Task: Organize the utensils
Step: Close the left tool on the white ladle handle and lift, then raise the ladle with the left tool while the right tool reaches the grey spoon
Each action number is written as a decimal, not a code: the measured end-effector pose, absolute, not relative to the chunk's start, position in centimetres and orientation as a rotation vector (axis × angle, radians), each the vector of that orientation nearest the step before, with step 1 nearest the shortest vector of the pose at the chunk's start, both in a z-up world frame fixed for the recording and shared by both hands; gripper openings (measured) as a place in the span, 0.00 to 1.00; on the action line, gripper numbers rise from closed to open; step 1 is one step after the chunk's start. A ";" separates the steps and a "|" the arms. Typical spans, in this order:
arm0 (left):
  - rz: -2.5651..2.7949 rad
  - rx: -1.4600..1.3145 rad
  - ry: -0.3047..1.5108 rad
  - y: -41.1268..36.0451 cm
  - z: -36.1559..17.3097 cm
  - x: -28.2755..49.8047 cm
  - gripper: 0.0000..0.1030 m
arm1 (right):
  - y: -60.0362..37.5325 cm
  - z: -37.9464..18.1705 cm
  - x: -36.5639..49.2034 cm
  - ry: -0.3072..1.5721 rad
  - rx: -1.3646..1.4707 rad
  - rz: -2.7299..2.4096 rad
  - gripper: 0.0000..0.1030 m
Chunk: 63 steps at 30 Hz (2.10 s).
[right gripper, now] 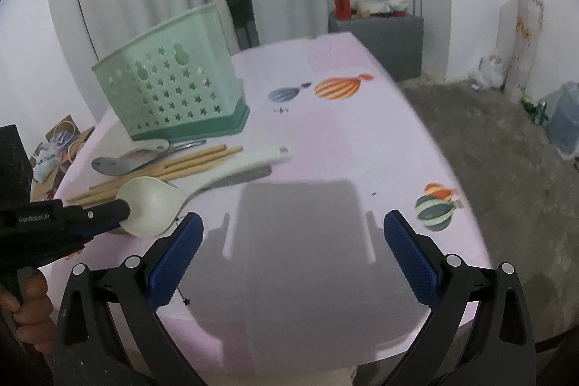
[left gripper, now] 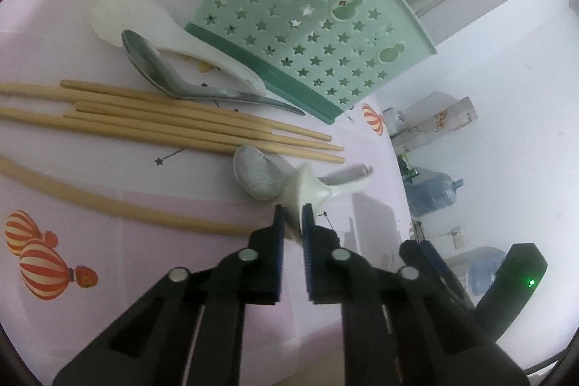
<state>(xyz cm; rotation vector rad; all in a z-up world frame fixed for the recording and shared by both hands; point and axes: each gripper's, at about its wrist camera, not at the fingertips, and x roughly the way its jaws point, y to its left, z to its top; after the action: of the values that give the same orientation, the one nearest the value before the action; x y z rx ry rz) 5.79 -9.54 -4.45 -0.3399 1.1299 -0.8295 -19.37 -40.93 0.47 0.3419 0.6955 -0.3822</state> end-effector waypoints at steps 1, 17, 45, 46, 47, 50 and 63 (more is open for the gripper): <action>-0.831 -0.340 1.124 -9.4 -4.4 5.7 0.06 | -41.0 0.7 -19.5 0.687 0.338 -0.389 0.92; -0.813 -0.548 0.884 1.5 1.7 5.3 0.02 | -42.9 5.8 -21.8 0.515 0.369 -0.416 0.92; -0.775 -0.558 0.857 3.3 1.3 5.9 0.02 | -43.6 12.9 -23.9 0.304 0.342 -0.446 0.92; -0.774 -0.561 0.854 3.4 1.4 5.9 0.02 | -43.6 13.1 -24.0 0.300 0.340 -0.446 0.92; -0.773 -0.563 0.852 3.5 1.4 5.9 0.02 | -43.6 13.3 -24.0 0.298 0.339 -0.444 0.92; -0.771 -0.570 0.846 3.9 1.4 5.8 0.02 | -43.5 13.9 -24.2 0.286 0.351 -0.421 0.92; -0.715 -0.523 0.794 5.1 2.0 5.4 0.02 | -41.9 13.7 -22.0 0.366 0.254 -0.397 0.92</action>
<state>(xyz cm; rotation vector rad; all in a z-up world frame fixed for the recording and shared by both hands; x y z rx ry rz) 5.39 5.14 2.04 -0.5226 0.7942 -0.7154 -22.01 -41.95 13.66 0.2545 0.3664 -0.3971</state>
